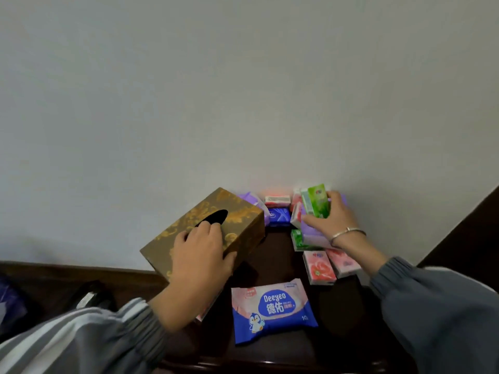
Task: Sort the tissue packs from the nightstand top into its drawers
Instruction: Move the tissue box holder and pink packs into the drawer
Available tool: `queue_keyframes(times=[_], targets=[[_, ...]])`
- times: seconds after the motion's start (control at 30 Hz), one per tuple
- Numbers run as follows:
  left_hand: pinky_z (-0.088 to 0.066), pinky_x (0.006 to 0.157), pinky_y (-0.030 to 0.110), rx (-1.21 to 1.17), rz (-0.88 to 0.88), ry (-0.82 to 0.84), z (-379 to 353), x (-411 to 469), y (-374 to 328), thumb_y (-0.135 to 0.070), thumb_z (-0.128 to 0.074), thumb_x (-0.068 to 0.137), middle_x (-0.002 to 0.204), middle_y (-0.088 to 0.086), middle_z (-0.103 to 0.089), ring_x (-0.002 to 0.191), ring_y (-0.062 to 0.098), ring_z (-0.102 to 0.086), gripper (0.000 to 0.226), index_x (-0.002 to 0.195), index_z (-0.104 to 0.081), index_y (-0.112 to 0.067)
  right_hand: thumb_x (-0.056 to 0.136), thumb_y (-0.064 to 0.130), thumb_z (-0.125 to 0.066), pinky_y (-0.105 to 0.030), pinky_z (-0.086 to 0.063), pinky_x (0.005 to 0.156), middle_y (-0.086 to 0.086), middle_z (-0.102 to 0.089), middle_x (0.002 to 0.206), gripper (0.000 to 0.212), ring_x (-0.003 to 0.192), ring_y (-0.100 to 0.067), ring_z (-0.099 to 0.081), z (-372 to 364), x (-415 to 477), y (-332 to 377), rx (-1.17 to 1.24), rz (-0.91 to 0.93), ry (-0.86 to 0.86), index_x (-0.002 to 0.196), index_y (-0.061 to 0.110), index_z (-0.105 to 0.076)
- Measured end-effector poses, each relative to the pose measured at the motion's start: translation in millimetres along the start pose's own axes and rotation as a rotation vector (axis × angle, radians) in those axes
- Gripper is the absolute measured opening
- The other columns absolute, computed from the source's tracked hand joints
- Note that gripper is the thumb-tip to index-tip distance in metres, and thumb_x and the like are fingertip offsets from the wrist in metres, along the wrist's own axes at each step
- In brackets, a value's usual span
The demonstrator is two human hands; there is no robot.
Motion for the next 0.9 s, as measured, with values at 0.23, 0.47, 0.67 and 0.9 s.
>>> queue_keyframes(times=[0.23,0.47,0.67,0.9], targets=[[-0.032,0.104,0.042,0.179,0.052,0.154,-47,-5,-45,-0.047,-0.055,0.086,0.118,-0.001,-0.054,0.114,0.021,-0.053,0.041,0.116,-0.047,-0.020,0.068,0.033,-0.081,-0.029,-0.043,0.072,-0.003,-0.063,0.097,0.054,0.089,-0.024,-0.061,38,-84,-77,0.056,-0.176,0.067,0.112,0.020,-0.051],[-0.029,0.106,0.043,0.181,0.044,0.134,-50,-5,-56,-0.052,-0.051,0.088,0.125,0.002,-0.051,0.121,0.023,-0.049,0.053,0.127,-0.042,-0.019,0.068,0.028,-0.081,-0.029,-0.042,0.071,-0.002,-0.064,0.096,0.047,0.084,-0.018,-0.059,56,-98,-120,0.192,-0.249,0.065,0.105,0.021,-0.052],[-0.023,0.110,0.047,0.241,0.000,0.121,-48,-15,-58,-0.059,-0.045,0.089,0.138,0.004,-0.042,0.129,0.024,-0.041,0.074,0.146,-0.026,-0.016,0.070,0.022,-0.081,-0.028,-0.042,0.072,-0.010,-0.064,0.101,0.043,0.084,-0.020,-0.057,62,-86,-142,0.317,-0.317,-0.010,0.102,0.014,-0.054],[-0.033,0.106,0.035,-0.003,-0.220,0.035,-44,11,-132,-0.036,-0.048,0.093,0.131,0.005,-0.050,0.122,0.022,-0.045,0.045,0.134,-0.044,-0.016,0.067,0.030,-0.080,-0.029,-0.042,0.072,-0.010,-0.060,0.103,0.044,0.086,-0.023,-0.058,63,-43,-136,0.238,-0.258,-0.023,0.096,0.018,-0.049]])
Point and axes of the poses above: each hand's wrist, its own x-axis towards the middle knuckle, its own z-axis out of the back of the hand, y = z × x, the point moved 10 cm from there along x, towards the middle knuckle
